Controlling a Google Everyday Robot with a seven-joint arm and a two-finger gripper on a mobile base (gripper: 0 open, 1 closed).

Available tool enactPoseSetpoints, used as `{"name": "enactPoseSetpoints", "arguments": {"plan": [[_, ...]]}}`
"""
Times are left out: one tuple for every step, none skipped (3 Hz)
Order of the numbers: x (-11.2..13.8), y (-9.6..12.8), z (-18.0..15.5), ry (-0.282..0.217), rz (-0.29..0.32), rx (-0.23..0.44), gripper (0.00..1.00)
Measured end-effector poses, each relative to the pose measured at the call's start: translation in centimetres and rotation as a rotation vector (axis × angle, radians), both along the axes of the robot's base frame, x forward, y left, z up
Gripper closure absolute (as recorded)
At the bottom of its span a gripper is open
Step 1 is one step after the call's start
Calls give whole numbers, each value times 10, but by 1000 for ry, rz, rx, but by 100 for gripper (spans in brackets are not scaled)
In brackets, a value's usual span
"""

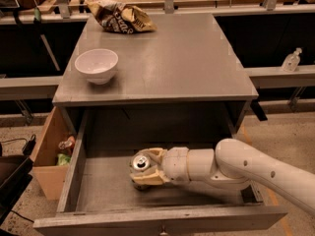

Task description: Pick 7up can from top drawer and place on counter

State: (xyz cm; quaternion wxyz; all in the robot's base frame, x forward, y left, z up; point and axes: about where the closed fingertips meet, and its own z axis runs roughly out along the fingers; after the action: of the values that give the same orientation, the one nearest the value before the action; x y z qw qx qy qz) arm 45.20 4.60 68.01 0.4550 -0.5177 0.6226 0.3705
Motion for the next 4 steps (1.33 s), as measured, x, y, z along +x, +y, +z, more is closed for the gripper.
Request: {"name": "enactPoseSetpoints", "arguments": {"plan": [[4, -15, 27, 23, -13, 8, 100], [13, -56, 106, 56, -56, 8, 100], [30, -85, 182, 68, -90, -10, 100], [64, -114, 247, 91, -149, -23, 100]]}}
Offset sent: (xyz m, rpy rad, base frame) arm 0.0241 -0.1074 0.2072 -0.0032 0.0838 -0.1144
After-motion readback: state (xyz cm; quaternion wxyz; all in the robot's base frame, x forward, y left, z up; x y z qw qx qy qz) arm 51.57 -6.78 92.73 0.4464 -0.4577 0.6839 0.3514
